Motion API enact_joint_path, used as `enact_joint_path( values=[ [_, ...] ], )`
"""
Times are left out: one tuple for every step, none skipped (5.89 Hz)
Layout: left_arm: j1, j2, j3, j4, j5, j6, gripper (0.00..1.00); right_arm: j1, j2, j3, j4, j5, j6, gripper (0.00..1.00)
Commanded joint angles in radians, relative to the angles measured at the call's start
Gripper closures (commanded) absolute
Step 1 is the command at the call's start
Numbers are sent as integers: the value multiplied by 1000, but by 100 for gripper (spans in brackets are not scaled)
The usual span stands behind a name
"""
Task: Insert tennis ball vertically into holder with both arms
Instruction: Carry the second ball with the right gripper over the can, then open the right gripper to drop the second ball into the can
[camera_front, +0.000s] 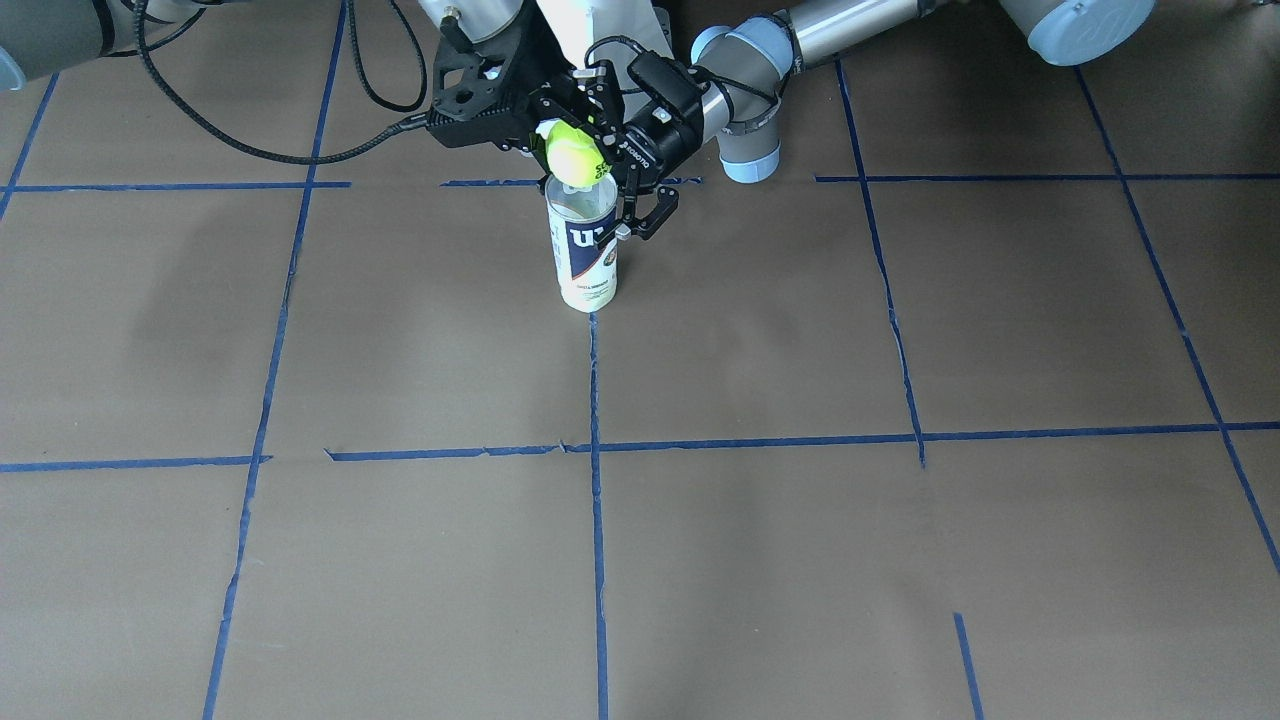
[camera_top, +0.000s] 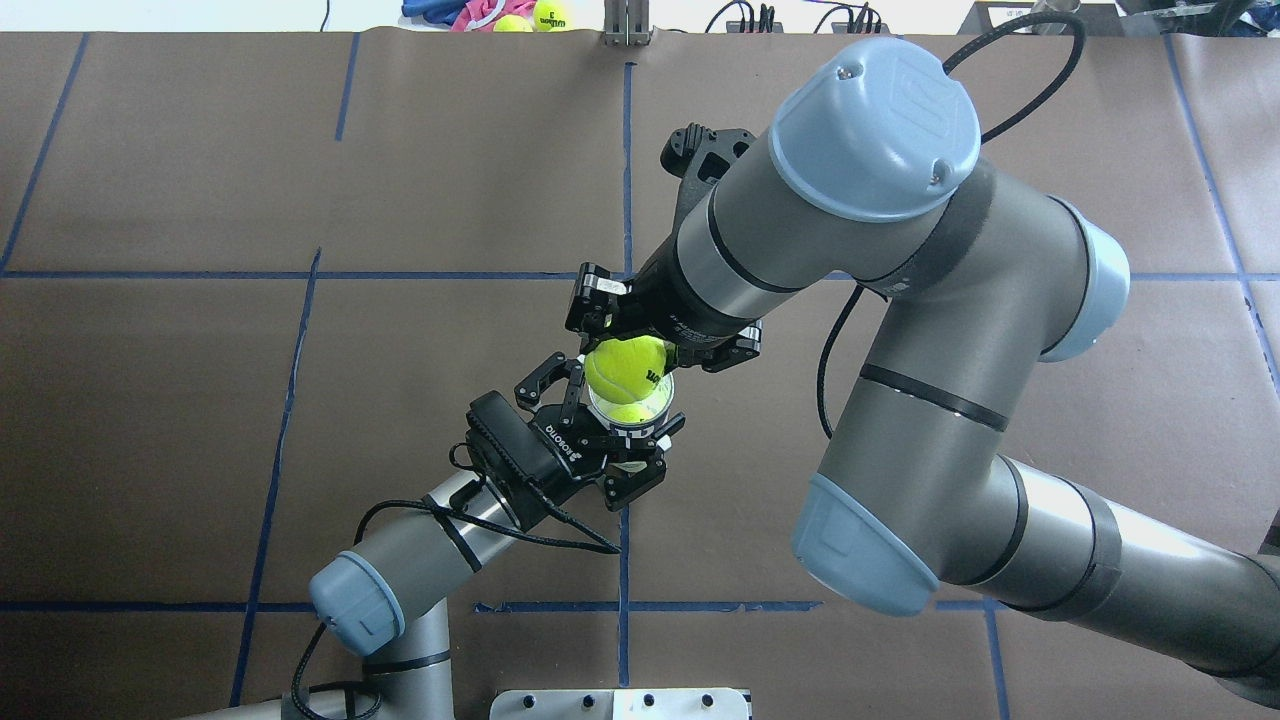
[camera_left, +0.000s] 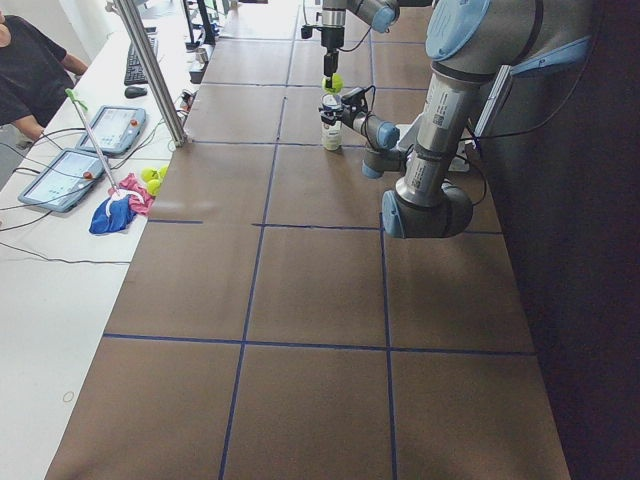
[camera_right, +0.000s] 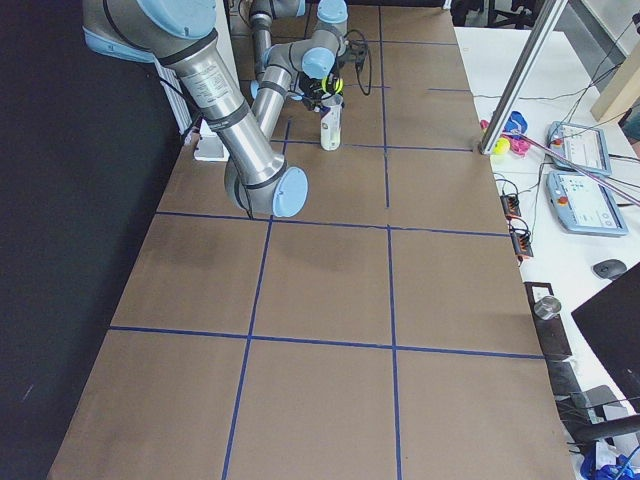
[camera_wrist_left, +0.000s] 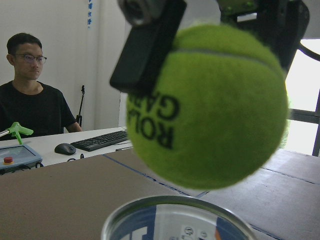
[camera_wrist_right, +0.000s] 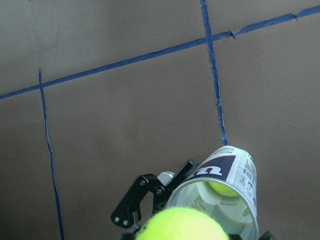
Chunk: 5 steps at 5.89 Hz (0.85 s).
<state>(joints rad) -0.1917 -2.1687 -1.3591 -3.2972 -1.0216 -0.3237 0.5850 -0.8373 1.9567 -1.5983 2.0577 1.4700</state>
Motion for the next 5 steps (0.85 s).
enact_joint_path(
  values=[
    [0, 0, 0, 1, 0, 0, 1, -2, 1, -4, 0, -2, 0, 90],
    [0, 1, 0, 1, 2, 0, 1, -1, -3, -4, -2, 1, 0, 46],
    [0, 1, 0, -1, 2, 0, 1, -1, -3, -4, -5, -2, 0, 22],
    [0, 1, 0, -1, 2, 0, 1, -1, -3, -4, -5, -4, 1, 5],
    [0, 1, 0, 1, 0, 0, 1, -1, -3, -4, -5, -4, 1, 2]
  ],
)
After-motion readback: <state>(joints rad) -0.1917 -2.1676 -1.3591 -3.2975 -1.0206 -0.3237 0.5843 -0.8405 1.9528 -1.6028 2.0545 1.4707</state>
